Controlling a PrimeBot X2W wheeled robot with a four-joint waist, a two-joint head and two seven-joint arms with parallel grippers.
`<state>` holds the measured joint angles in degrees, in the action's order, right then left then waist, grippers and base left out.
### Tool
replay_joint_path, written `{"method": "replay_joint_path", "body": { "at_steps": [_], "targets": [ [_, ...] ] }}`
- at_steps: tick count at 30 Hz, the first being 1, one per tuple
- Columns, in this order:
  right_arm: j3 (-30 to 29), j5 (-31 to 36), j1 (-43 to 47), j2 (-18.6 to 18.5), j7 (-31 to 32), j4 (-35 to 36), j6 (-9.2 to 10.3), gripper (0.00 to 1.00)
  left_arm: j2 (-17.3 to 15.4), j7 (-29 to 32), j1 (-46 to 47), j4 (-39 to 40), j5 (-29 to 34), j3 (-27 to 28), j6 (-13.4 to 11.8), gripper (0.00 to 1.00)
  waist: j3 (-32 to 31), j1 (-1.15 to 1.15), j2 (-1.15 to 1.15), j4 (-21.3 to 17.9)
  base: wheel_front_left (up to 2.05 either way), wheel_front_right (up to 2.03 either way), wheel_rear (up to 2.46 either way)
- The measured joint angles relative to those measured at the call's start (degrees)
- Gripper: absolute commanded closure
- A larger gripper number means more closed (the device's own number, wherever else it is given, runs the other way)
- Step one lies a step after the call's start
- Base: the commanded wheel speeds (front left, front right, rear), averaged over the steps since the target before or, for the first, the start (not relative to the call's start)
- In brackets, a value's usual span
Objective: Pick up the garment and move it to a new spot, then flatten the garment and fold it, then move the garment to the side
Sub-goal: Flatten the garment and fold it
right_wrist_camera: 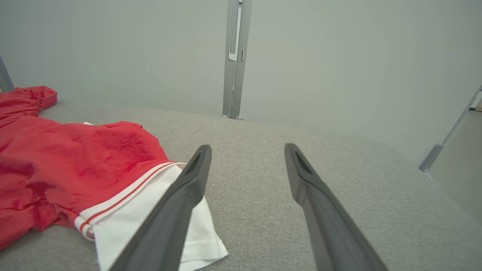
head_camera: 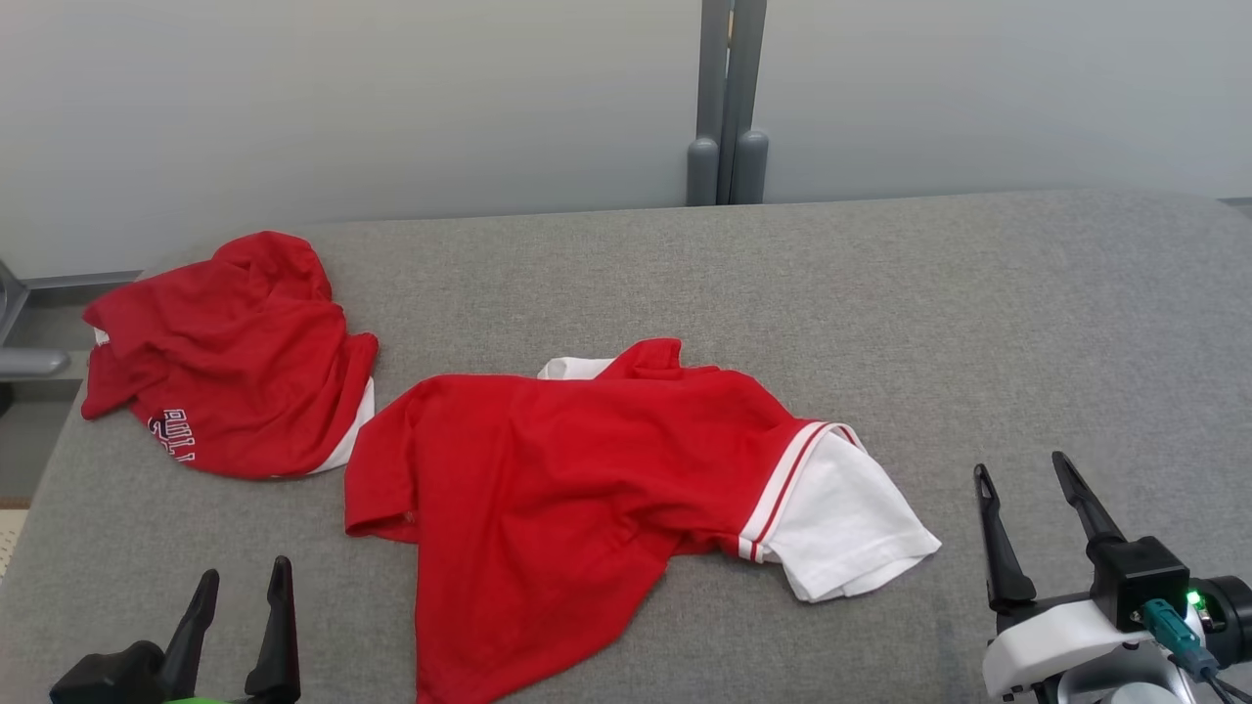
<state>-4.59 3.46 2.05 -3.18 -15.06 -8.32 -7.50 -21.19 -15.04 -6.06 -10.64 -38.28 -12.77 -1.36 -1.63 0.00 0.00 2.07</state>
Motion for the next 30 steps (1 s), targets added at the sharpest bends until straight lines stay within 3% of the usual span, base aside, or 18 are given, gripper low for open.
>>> {"method": "replay_joint_path", "body": {
  "at_steps": [11, 19, 30],
  "targets": [
    [-0.49, 0.24, 0.04, 0.25, 0.00, -1.27, 0.00, 0.00, 5.17, 0.00, 2.02, -1.75, 10.35, 6.41, 7.87, 0.00, -0.39, 0.00, 0.00, -0.87, 0.00, 0.00, 0.00],
    [-0.88, 0.80, -0.36, 0.31, 0.00, -1.31, 0.00, 0.00, 6.82, 0.00, 2.35, -3.88, 12.80, 7.12, 8.69, 0.00, 0.33, 0.00, 0.00, -2.04, 0.00, 0.00, 0.00],
    [-0.94, 0.68, -0.67, 0.33, 0.00, -1.30, 0.00, 0.00, 6.37, -0.01, 2.53, -3.32, 12.61, 6.23, 8.76, 0.00, 0.79, 0.00, 0.00, -2.08, 0.00, 0.00, 0.00]
  ]
}}
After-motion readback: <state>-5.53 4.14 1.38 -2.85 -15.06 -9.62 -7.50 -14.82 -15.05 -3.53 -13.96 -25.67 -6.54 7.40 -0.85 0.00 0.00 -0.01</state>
